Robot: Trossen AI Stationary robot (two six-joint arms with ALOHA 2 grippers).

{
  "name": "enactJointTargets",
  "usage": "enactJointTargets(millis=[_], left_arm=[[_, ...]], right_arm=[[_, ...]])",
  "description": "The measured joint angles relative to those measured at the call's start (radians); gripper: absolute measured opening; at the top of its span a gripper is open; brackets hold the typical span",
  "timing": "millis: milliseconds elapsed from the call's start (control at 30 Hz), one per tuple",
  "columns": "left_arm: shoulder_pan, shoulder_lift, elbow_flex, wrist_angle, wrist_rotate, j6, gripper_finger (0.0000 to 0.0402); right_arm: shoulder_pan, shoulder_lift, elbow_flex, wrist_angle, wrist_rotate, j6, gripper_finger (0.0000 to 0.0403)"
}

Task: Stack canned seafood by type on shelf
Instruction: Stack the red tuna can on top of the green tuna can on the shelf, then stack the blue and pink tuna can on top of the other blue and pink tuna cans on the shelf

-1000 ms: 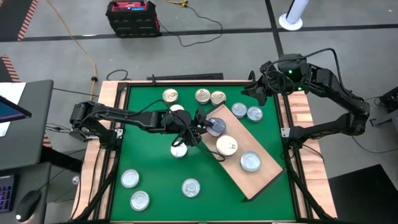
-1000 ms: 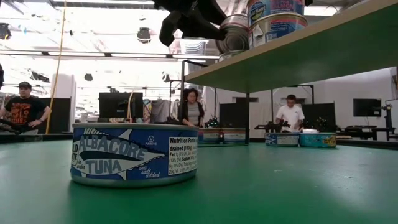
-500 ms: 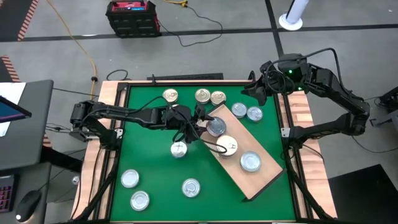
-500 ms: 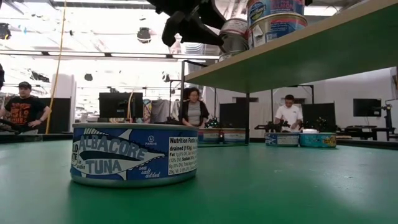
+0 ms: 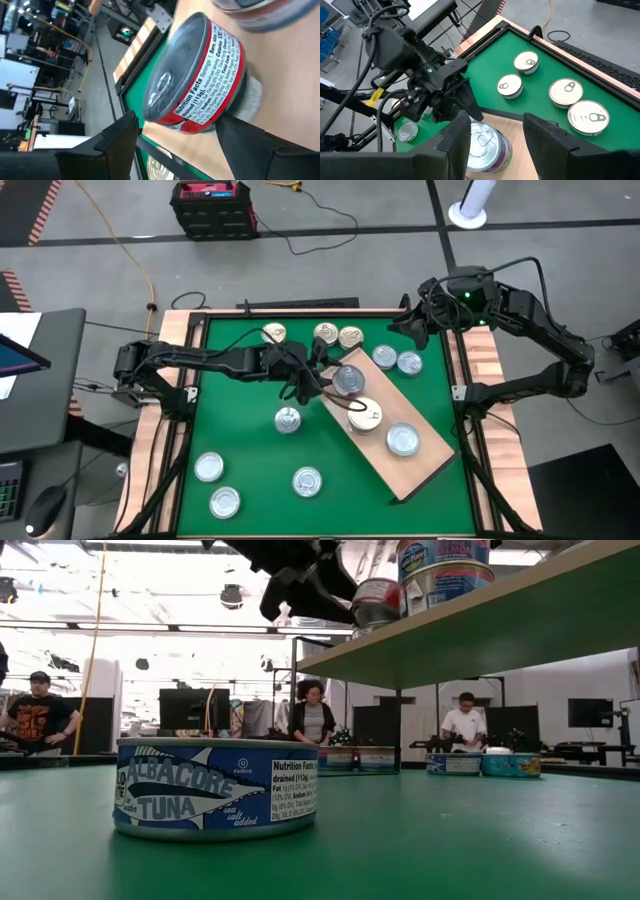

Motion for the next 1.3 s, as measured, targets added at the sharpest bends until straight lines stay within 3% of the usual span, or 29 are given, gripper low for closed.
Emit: enactJointTargets(millis=[833, 1033, 1300], left_arm=[[0.024, -0.056, 0.0, -0.033, -0.041, 0.042, 0.0256], [0.103, -0.137, 0.001, -0.037, -0.05, -0.246, 0.0256], [0.327, -0.141, 0.002, -0.173, -0.044, -0.74, 0.0256]], right_arm=[[0.0, 0.0, 0.0, 0.009, 0.0, -0.008, 0.0204], [-0.008, 0.0, 0.0, 0.019, 0.0, -0.009, 0.0204], [-0.035, 0.0, 0.0, 0.061, 0.0, -0.019, 0.0204]])
